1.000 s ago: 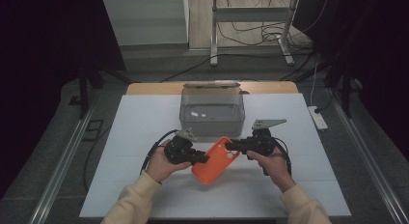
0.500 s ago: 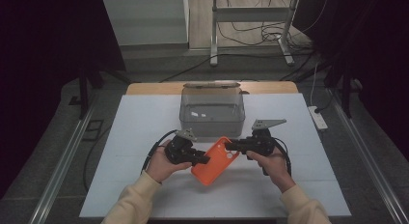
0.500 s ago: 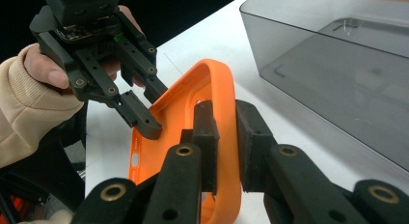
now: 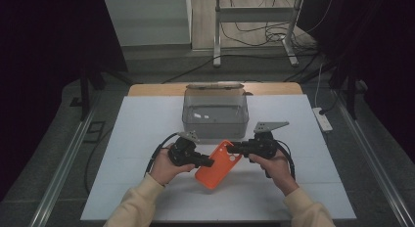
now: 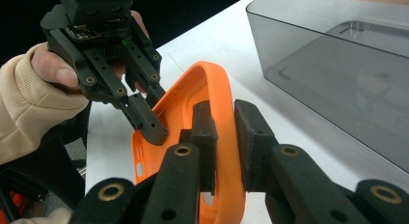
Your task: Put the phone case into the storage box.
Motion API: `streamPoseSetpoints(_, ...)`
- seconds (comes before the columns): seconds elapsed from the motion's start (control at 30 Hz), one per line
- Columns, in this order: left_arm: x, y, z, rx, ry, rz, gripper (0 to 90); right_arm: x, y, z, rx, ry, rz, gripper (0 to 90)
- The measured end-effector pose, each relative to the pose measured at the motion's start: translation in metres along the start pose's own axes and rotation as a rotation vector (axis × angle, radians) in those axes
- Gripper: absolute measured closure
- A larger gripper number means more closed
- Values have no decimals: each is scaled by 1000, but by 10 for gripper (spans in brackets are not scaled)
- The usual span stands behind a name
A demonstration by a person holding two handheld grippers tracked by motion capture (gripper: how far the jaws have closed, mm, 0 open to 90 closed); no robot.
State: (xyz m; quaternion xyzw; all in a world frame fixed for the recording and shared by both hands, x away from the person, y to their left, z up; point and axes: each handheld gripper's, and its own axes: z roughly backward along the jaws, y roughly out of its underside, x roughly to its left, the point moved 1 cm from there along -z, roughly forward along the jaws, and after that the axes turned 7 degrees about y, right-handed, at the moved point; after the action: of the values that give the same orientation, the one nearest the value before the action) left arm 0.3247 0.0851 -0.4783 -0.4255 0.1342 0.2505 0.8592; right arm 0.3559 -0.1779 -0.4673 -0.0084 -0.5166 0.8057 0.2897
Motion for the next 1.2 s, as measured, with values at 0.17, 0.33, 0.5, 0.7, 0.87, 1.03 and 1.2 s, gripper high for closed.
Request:
streamPoseSetpoints(0.17,0,0,1,-6,3,11,799,0,0,0,-4,4,3,782)
streamPoseSetpoints(0.33,-1,0,3,-21,-15,10,801,-2,0,2,-24,10,-4,681)
streamPoseSetpoints(0.5,0,1,8,-46,-37,13,801,-5,-2,7,-59,51,-23,444)
streamPoseSetpoints(0.7,2,2,16,-77,-62,15,801,-6,0,10,-82,64,-48,332)
streamPoseSetpoints(0.87,2,3,20,-102,-70,15,800,-8,4,10,-83,65,-66,281)
streamPoseSetpoints(1.03,2,3,24,-125,-79,13,800,-9,7,10,-82,66,-75,265)
streamPoseSetpoints(1.2,1,3,26,-143,-79,10,800,-9,11,10,-75,58,-83,261)
